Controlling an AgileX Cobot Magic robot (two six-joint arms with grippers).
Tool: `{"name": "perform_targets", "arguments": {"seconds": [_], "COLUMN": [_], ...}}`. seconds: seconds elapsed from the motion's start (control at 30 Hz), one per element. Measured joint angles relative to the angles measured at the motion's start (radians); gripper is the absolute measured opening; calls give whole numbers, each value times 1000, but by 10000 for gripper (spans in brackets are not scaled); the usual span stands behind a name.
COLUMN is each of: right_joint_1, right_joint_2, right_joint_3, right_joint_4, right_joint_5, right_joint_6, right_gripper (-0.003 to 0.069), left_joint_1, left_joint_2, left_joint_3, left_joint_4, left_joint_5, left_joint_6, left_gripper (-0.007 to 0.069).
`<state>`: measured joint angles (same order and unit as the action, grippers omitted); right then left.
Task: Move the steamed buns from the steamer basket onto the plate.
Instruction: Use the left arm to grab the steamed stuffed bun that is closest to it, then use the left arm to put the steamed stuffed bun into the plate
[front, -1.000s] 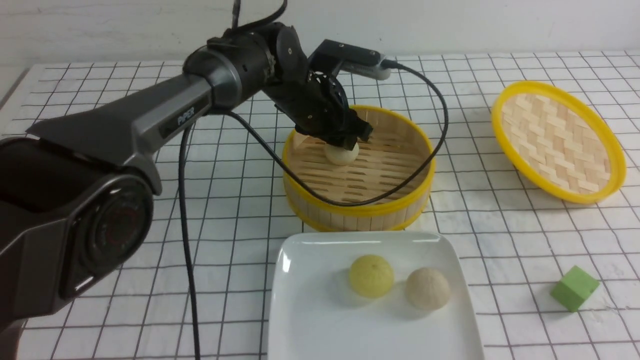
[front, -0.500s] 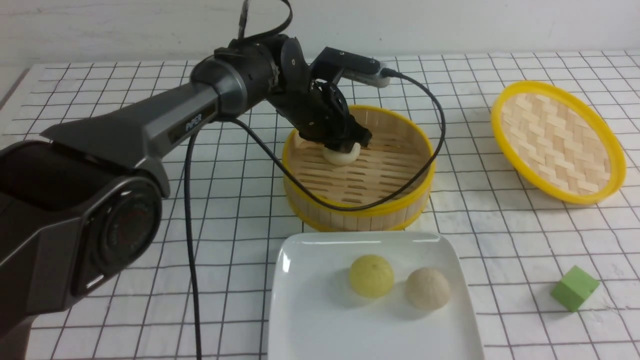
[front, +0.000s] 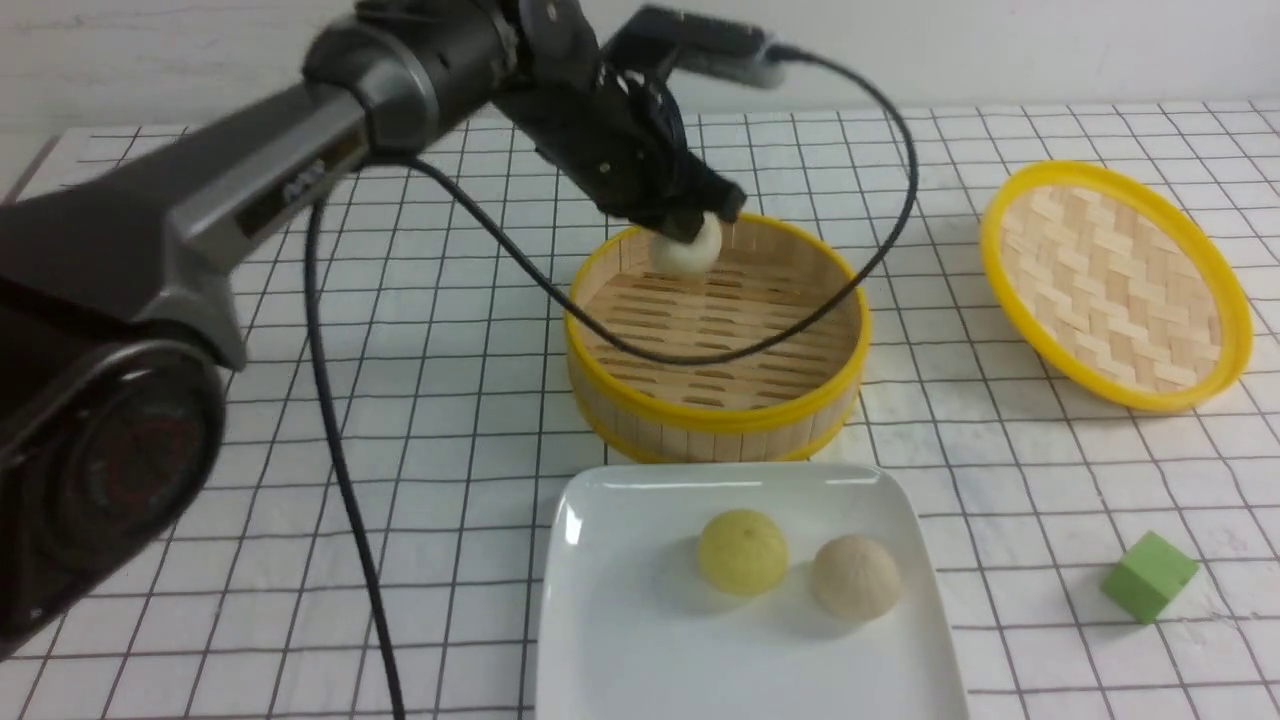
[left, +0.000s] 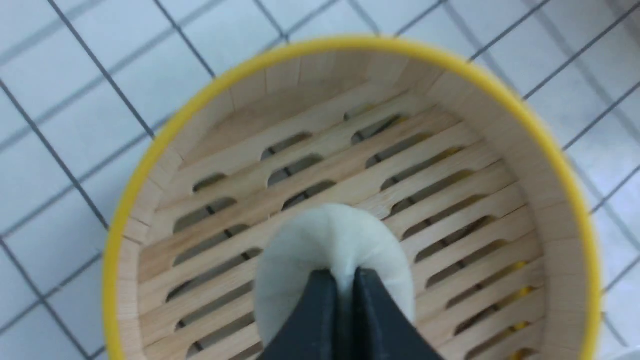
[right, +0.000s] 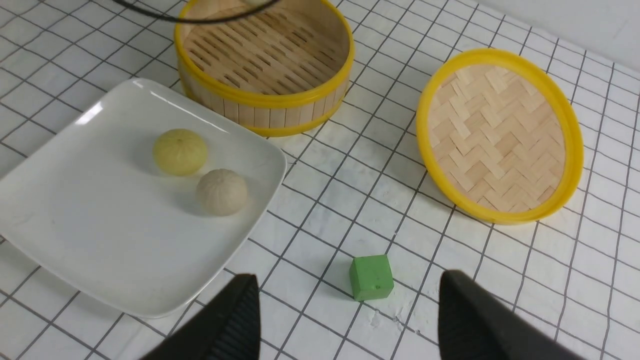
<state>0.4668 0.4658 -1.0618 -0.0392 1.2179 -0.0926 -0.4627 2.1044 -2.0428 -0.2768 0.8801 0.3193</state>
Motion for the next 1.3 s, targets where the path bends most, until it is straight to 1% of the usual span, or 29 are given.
{"name": "perform_targets", "arguments": {"seconds": [0.07,0.1,0.2,0.33,0.4,0.5,0.57,0.67,0.7,0.8,0.83,0.87,0.9,1.0,1.03,1.1,1.17,1.2,1.23,1.3], "right_joint_1": [0,0,0,0,0,0,0,0,0,0,0,0,0,0,0,0,0,0,0,0], "right_joint_2": [0,0,0,0,0,0,0,0,0,0,0,0,0,0,0,0,0,0,0,0], "right_joint_3": [0,0,0,0,0,0,0,0,0,0,0,0,0,0,0,0,0,0,0,0], "right_joint_4": [0,0,0,0,0,0,0,1,1,1,1,1,1,3,6,7,10,11,15,15], "right_joint_5": [0,0,1,3,4,7,7,19,22,33,40,40,40,40,40,40,40,40,40,40], "right_joint_6": [0,0,0,0,0,0,0,0,0,0,0,0,0,0,0,0,0,0,0,0], "right_gripper": [474,474,474,474,474,474,474,474,474,474,474,474,474,474,474,474,472,473,473,473], "left_joint_1": [0,0,0,0,-4,-24,-54,-124,-152,-206,-227,-231,-239,-236,-229,-222,-220,-220,-220,-220], "left_joint_2": [-84,-84,-198,-310,-337,-367,-387,-405,-406,-406,-406,-406,-406,-406,-406,-406,-406,-406,-406,-399], "left_joint_3": [-5,-5,-7,-8,-8,22,78,207,275,394,474,496,579,664,712,752,811,811,838,847], "left_joint_4": [-3,-4,-3,-3,-10,-12,-14,-11,5,49,84,93,126,157,169,173,174,174,174,174], "left_joint_5": [35,38,121,290,351,358,358,358,358,356,337,328,276,194,129,65,-51,-58,-115,-159], "left_joint_6": [0,0,-15,-79,-102,-164,-193,-205,-206,-206,-209,-210,-215,-221,-220,-213,-193,-192,-188,-186], "left_gripper": [26,26,26,26,26,26,27,27,27,27,27,27,27,27,27,27,27,27,27,27]}}
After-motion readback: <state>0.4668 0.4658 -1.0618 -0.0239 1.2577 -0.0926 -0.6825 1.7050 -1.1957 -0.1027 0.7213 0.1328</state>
